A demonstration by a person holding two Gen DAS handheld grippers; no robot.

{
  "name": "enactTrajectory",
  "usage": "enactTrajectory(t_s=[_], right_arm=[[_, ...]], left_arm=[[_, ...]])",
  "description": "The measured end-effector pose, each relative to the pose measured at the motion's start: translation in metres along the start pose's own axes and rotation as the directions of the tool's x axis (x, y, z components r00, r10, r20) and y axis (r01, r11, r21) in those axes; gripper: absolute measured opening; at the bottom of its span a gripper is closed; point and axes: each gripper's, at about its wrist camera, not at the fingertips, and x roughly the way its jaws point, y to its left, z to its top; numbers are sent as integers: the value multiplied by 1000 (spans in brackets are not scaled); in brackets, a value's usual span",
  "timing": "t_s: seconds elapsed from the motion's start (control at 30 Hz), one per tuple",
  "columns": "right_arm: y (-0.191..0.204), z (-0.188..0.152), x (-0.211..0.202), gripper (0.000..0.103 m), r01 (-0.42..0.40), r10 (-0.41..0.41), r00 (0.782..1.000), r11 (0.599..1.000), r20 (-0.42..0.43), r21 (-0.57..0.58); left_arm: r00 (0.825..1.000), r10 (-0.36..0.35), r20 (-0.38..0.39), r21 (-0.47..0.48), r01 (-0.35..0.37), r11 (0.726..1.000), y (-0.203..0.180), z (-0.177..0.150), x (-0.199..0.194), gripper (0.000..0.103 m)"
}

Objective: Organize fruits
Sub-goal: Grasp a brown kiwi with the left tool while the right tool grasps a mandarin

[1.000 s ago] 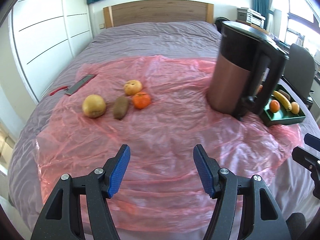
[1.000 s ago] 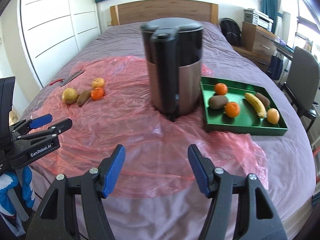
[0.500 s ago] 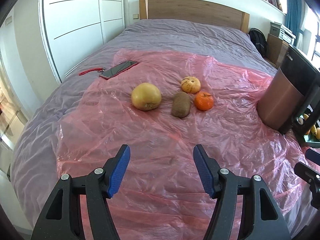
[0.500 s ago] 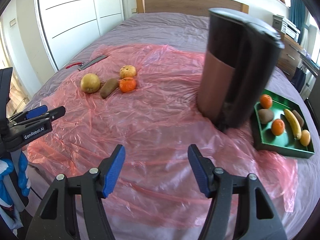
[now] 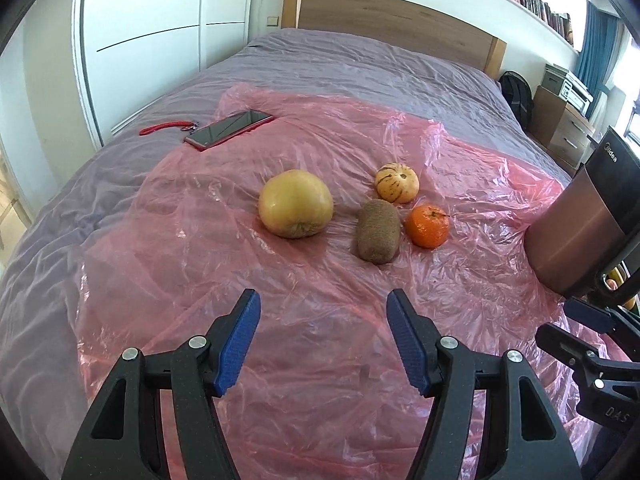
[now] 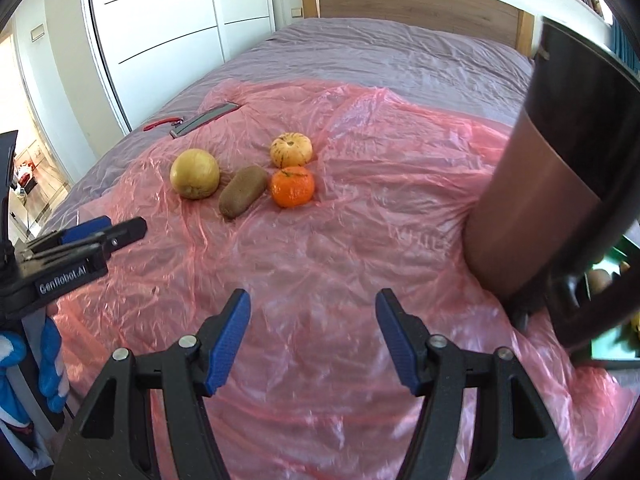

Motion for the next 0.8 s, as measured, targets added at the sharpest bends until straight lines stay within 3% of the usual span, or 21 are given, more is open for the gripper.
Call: enactTrajectory(t_s=[0.4,0.8], right_arm=[[-5,40,51,71,-37,37,999,999,20,-5],[-11,64,92,71,-79,79,997,997,25,8]], left_arm=[[996,-76,-47,69,79,994,-28,26,60,60],[993,-90,-77,91,97,991,-33,35,100,57]])
